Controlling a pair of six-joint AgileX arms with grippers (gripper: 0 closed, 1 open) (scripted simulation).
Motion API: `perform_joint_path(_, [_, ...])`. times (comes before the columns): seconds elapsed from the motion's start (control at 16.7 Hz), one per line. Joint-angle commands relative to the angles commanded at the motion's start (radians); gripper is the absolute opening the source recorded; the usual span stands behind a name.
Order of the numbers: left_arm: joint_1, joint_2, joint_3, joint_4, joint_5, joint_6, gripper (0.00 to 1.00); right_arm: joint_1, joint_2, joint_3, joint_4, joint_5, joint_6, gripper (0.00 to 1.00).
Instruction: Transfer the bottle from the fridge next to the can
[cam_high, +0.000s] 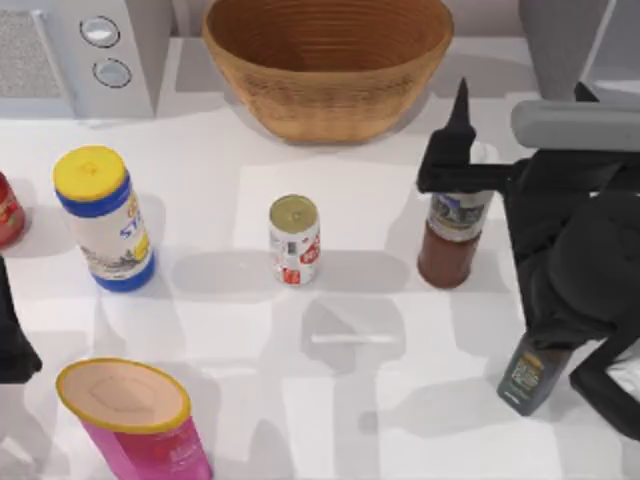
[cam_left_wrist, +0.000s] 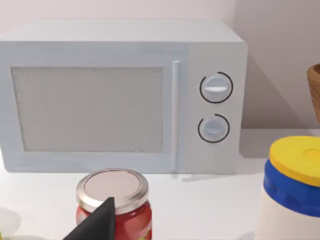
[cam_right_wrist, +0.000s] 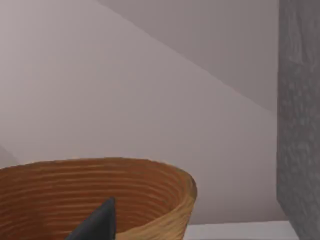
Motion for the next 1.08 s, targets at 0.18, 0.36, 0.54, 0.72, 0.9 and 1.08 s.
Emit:
perform_joint_path(0.18, [0.000, 0.000, 0.000, 0.000, 0.000, 0.000, 1.00, -0.101, -0.256, -0.046, -0.162, -0.124, -0.006, 1.00])
perform_joint_path(0.36, [0.000, 0.000, 0.000, 0.000, 0.000, 0.000, 1.00, -0.222, -0.548, -0.124, -0.373, -0.260, -0.008, 1.00])
perform_joint_path(0.54, [0.000, 0.000, 0.000, 0.000, 0.000, 0.000, 1.00, -0.349, -0.850, -0.225, -0.599, -0.391, -0.007, 1.00])
perform_joint_path(0.72, [0.000, 0.000, 0.000, 0.000, 0.000, 0.000, 1.00, -0.469, -1.135, -0.332, -0.818, -0.506, -0.004, 1.00])
perform_joint_path(0.9, [0.000, 0.000, 0.000, 0.000, 0.000, 0.000, 1.00, -0.573, -1.375, -0.429, -1.012, -0.598, -0.001, 1.00])
perform_joint_path(1.08, [0.000, 0.000, 0.000, 0.000, 0.000, 0.000, 1.00, -0.651, -1.549, -0.500, -1.163, -0.661, 0.001, 1.00])
